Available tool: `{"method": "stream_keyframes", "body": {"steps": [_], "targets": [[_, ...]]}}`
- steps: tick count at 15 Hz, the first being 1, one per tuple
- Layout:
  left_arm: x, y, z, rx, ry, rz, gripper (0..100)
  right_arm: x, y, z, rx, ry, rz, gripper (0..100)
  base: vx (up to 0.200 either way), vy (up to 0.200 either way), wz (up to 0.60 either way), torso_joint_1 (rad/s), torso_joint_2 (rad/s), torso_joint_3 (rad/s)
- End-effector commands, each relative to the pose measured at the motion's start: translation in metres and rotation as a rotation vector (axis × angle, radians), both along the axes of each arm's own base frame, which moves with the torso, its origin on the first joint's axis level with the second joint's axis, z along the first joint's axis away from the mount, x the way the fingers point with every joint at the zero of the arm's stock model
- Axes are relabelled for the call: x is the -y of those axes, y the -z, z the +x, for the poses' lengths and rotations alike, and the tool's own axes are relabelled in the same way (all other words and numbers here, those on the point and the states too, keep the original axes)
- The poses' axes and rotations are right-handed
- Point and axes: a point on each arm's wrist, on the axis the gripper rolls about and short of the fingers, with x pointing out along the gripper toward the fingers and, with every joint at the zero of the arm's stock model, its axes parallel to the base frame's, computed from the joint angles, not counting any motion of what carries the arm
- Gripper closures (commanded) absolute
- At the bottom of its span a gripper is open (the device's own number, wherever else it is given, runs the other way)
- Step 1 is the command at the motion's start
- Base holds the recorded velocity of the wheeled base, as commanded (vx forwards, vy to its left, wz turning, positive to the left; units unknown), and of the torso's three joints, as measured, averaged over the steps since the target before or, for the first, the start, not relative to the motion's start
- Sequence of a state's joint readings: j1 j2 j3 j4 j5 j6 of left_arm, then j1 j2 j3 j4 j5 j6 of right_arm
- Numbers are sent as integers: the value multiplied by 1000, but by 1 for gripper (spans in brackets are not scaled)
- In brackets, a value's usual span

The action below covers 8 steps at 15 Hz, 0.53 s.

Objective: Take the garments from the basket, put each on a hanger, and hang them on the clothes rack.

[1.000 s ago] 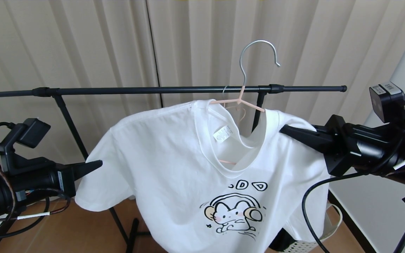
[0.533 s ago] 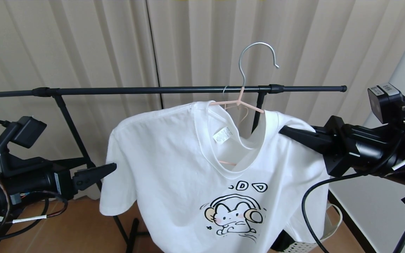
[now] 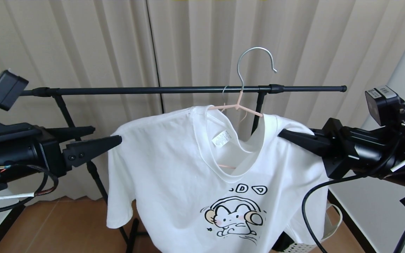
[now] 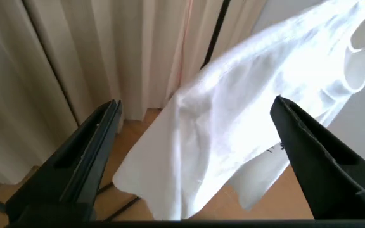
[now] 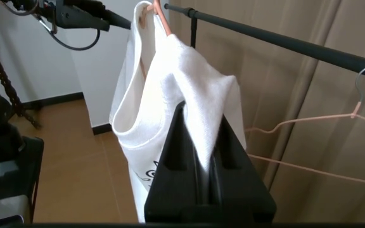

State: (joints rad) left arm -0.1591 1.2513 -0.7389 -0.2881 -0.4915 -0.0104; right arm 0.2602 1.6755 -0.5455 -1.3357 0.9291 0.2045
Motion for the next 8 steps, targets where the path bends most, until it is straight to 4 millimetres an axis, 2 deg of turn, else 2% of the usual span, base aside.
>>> {"method": "stream_keyframes", "body": {"steps": [1,3,6,8], "targets": [[12,-27,-2,38,66,-8,0,0,2,1,-6,-2,-2,100,0,0,0,0,0,0],[29,-50,7,14,141,19,0,-1,7,0,-22,-37,-14,100,0,0,0,0,0,0],[54,-60,11,-53,259,87,0,-1,10,-2,-32,-64,-22,100,0,0,0,0,0,0],[67,-59,18,-50,317,145,0,-1,11,-3,-36,-84,-27,100,0,0,0,0,0,0]]}}
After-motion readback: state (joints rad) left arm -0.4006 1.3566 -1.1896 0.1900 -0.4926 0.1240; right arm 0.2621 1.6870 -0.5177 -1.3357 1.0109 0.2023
